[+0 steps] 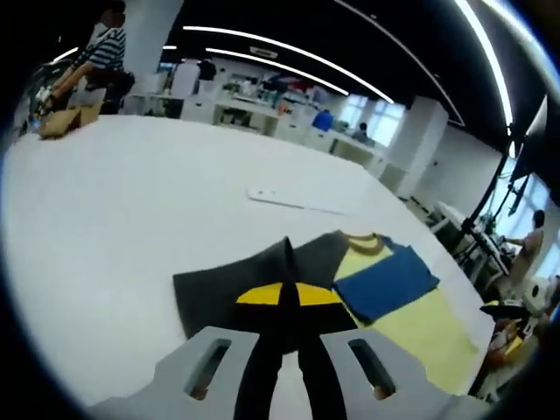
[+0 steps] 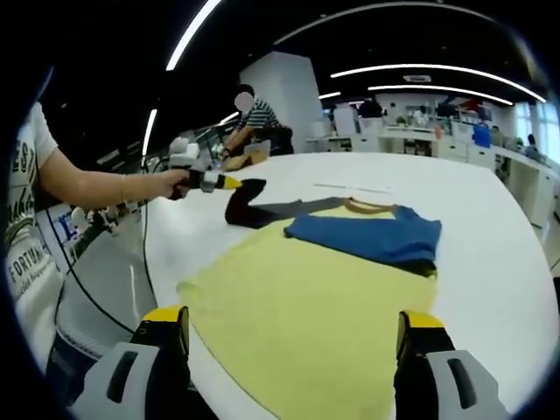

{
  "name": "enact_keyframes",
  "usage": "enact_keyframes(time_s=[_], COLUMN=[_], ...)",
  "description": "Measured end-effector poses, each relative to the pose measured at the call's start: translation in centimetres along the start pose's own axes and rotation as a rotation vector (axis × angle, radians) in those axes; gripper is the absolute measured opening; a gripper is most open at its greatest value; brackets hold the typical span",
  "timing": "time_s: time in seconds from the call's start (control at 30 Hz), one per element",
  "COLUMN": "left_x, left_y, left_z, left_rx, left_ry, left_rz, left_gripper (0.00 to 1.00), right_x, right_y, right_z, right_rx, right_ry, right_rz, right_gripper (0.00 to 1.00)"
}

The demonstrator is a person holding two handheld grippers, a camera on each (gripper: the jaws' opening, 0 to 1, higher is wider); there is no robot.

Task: Fold the garment on the visible template until the final outline fits inside the template.

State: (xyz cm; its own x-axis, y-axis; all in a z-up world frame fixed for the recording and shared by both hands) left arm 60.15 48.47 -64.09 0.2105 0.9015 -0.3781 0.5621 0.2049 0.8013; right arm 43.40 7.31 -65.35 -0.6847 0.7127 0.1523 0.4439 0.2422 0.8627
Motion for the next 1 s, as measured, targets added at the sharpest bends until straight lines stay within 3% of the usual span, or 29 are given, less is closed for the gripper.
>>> enact_keyframes(time_s=[1.0], left_x=[-7.2], left_y=[0.6], left_z=[3.8], left_rx=[0.012], left_ry=[-0.151], left_rz=[0.031], left_gripper=[0.01], right_x=[0.2], right_y=[-0.3], right_z=[0.1], right_rx=[-0.002], right_ry=[0.007], right_rz=[0.0], right_gripper=[0.99])
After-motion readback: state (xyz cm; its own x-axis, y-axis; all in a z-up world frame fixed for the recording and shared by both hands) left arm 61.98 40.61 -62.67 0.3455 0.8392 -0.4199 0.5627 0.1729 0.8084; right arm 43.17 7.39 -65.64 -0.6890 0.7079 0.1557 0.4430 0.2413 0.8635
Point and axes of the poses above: the point that each gripper's makers call its tool centre point, and the gripper's own axes: z roughly forward along the fingers, x roughly to its left, y roughly out of its top, the point moved 9 cm from there along -z, roughly backward along the fingers, and after that the axes turned 4 degrees about -z, right-handed, at the moved point
